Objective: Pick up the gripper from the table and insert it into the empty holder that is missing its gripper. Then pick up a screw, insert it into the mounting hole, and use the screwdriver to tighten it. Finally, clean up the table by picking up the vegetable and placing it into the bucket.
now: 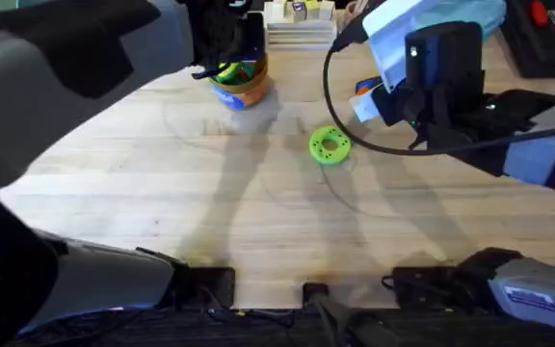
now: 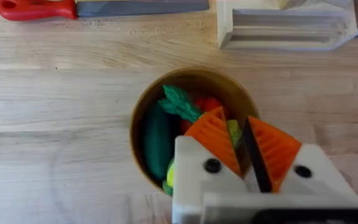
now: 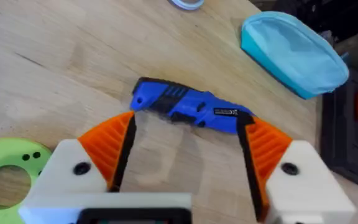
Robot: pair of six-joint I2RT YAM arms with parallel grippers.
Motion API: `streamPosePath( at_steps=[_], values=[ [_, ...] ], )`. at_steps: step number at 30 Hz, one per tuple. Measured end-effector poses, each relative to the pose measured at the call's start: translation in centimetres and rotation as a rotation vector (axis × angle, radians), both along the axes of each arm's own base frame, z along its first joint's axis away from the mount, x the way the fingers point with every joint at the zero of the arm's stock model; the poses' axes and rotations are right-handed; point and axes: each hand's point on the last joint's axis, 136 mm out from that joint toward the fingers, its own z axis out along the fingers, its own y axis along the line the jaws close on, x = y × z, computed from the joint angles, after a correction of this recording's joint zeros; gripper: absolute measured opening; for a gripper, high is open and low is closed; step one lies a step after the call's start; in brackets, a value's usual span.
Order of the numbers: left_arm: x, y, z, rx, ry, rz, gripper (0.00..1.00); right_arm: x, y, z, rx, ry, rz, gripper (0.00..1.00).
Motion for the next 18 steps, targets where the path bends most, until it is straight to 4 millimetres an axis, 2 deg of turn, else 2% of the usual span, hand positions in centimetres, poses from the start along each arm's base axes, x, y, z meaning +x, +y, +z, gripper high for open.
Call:
streamPosePath(
  at_steps=[2,3,6,7,8,11,13,18],
  values=[
    [0.2,-0.1,0.3,-0.004,-0.014,0.0,0.265,0.0,0.0,0.0,0.0,0.0,0.0,0.945],
    [0.3,-0.1,0.4,-0.006,-0.021,-0.001,0.381,0.0,0.0,0.0,0.0,0.0,0.0,0.946],
    [0.5,-0.1,1.1,-0.013,-0.042,-0.001,0.867,0.0,0.0,0.0,0.0,0.0,0.0,0.945],
    [0.5,-0.1,1.4,-0.019,-0.051,0.002,0.952,0.0,0.0,0.0,0.001,-0.001,0.0,0.945],
    [0.5,-0.1,1.8,-0.022,-0.062,0.003,0.982,0.0,0.0,0.1,0.001,-0.003,0.0,0.945],
    [0.3,0.2,3.5,-0.032,-0.099,0.007,0.992,0.0,-0.1,0.3,-0.001,-0.011,-0.006,0.945],
    [-0.3,0.5,5.1,-0.037,-0.128,0.01,0.993,-0.2,-0.3,1.3,0.005,-0.035,-0.011,0.945],
    [-3.2,1.7,9.1,-0.001,-0.179,-0.015,0.995,-1.3,-0.9,7.1,0.1,-0.188,-0.031,0.945]
  ],
)
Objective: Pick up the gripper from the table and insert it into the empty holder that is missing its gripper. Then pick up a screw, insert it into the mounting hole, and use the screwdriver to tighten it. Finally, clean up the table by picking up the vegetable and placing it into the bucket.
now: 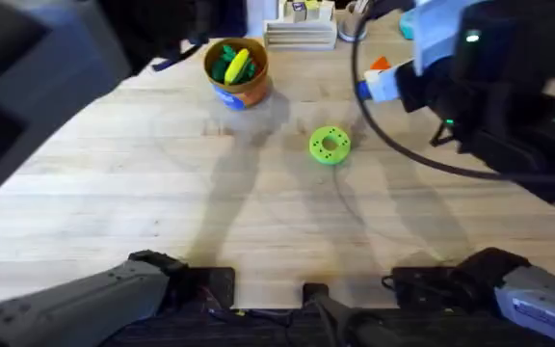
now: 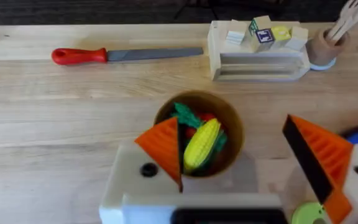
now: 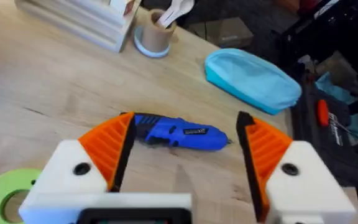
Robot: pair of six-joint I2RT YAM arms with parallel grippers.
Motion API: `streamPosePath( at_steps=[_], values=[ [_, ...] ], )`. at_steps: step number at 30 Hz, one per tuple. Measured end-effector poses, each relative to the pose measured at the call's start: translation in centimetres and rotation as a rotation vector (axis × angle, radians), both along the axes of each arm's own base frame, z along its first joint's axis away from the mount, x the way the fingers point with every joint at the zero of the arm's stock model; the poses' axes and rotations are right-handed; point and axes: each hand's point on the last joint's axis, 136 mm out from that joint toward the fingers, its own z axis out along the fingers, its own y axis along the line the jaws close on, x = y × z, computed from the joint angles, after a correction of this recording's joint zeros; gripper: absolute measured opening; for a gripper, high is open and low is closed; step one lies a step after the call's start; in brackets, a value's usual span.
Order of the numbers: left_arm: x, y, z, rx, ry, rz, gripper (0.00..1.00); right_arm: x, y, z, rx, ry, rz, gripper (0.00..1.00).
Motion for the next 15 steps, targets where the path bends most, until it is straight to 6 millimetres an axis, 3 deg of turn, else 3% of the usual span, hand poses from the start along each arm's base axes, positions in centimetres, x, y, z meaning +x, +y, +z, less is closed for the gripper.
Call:
streamPosePath(
  at_steps=[2,5,15],
  values=[
    [-1.7,0.6,1.1,0.029,0.0,-0.015,0.994,-1.3,-0.4,1.3,0.024,-0.01,0.002,0.945],
    [-4.7,1.8,1.8,0.084,0.034,-0.043,0.994,-3.9,-0.9,1.6,0.042,0.05,0.027,0.945],
    [-13.5,4.8,1.1,0.183,0.194,-0.089,0.994,-11.6,-2.9,1.9,0.15,0.287,0.0,0.945]
  ],
)
